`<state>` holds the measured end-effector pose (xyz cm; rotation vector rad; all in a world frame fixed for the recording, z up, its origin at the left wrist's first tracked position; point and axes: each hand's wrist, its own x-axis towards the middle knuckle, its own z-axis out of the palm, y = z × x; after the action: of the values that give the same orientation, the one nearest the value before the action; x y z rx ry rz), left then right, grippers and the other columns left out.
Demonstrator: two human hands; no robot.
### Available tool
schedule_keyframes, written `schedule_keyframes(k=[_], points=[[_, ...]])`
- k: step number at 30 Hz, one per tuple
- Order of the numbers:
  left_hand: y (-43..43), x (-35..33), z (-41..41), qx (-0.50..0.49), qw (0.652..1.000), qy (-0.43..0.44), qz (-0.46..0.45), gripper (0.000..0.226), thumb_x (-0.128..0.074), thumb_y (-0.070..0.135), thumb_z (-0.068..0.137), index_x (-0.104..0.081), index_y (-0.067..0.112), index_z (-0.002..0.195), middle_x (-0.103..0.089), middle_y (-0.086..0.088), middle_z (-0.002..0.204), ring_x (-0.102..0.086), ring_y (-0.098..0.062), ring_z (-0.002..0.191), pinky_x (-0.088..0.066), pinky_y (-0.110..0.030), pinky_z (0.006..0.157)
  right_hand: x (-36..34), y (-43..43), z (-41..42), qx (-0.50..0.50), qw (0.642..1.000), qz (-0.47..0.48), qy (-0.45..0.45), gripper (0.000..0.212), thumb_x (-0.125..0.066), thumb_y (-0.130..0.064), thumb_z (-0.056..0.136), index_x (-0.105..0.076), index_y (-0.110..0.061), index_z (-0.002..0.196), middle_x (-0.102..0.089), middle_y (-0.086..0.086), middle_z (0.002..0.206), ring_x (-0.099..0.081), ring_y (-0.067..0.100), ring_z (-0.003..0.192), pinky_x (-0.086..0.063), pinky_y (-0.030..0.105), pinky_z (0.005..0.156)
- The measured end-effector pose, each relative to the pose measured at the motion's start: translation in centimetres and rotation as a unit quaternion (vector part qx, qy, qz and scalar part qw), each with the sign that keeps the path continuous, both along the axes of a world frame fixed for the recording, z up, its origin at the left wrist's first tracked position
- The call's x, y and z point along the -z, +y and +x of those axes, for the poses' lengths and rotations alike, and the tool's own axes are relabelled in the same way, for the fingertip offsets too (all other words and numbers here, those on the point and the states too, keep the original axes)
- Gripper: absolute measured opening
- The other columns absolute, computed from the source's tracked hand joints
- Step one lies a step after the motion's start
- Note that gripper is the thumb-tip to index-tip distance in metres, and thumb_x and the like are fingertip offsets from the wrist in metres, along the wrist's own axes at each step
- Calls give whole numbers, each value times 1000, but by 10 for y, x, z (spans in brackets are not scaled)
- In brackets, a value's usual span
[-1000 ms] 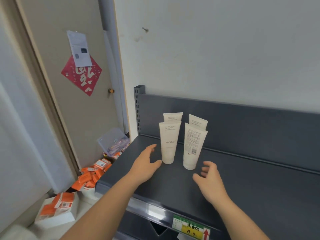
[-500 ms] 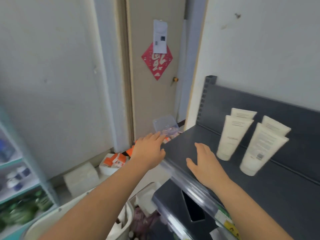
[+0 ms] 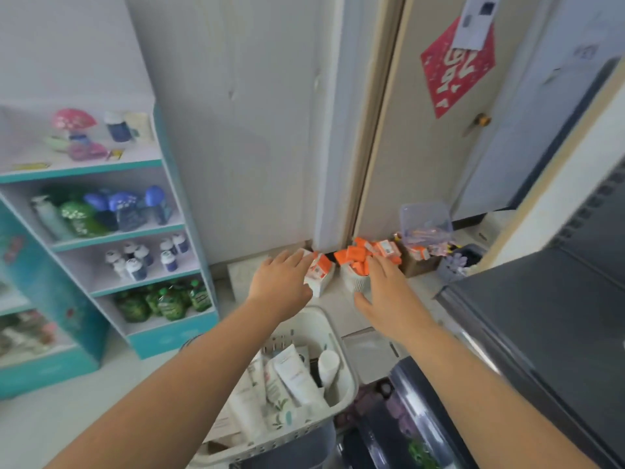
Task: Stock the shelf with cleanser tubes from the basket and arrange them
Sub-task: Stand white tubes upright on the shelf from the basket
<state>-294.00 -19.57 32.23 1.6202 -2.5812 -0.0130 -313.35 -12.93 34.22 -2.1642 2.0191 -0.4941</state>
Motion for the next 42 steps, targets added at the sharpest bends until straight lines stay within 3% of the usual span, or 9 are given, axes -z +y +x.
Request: schedule_keyframes(k=[6,12,21,24,27,31,36,39,42], points=[[-17,60,65,-34,996,-33,81,63,-44,34,93,-21,27,152,-24,1,159,-28,-23,143,-28,-40,114,52,-36,47,-30,996,81,28,58,-53,-30,94,-32,-4,141,-36,11,143,-35,26,134,-28,30,109],[-14,122,98,-60,983,-36,170,63,-48,27,93,-23,28,151,-24,2,159,-27,-22,143,-27,-39,114,120,-49,75,-56,982,174,43,68,-47,-34,97,-17,-8,153,-12,9,161,-11,22,149,-15,34,121],[25,209,130,-201,928,-14,312,56,-50,21,87,-34,21,141,-42,-5,136,-44,-27,123,-43,-37,92,223,-38,113,-79,933,349,38,57,-52,-31,94,-33,-11,144,-32,5,150,-36,24,134,-37,38,109],[34,222,136,-272,904,31,329,53,-50,41,90,-38,16,135,-39,-6,132,-41,-26,119,-45,-37,90,246,-32,116,-42,921,385,34,46,-54,-31,92,-41,-12,132,-41,6,136,-46,22,118,-46,36,96],[39,232,134,-315,881,86,342,62,-55,50,88,-36,16,136,-35,-6,133,-38,-26,123,-46,-37,93,263,-31,114,25,914,404,3,59,-60,-30,89,-33,-12,139,-43,9,133,-51,25,113,-49,35,90],[38,237,131,-354,840,182,370,64,-64,44,85,-34,19,136,-47,-5,129,-48,-23,117,-48,-37,89,276,-34,111,107,910,399,-31,66,-66,-20,84,-30,-12,139,-53,9,122,-57,26,108,-52,38,87],[33,232,127,-359,780,311,407,52,-66,26,86,-35,26,128,-63,4,96,-64,-13,81,-53,-30,60,278,-38,116,98,915,389,45,44,-66,-20,87,-45,-11,124,-50,9,123,-55,23,109,-48,31,88],[30,227,123,-318,773,353,420,47,-68,21,86,-39,29,122,-65,8,97,-65,-9,85,-59,-36,72,273,-38,116,121,918,378,-13,44,-69,-21,85,-45,-14,122,-55,7,116,-58,24,105,-51,34,86],[23,213,117,-249,790,370,421,39,-68,22,88,-42,30,116,-63,15,99,-63,-2,87,-56,-24,69,256,-36,106,133,919,362,-84,28,-66,-25,87,-49,-19,108,-63,0,102,-62,18,92,-55,40,81]])
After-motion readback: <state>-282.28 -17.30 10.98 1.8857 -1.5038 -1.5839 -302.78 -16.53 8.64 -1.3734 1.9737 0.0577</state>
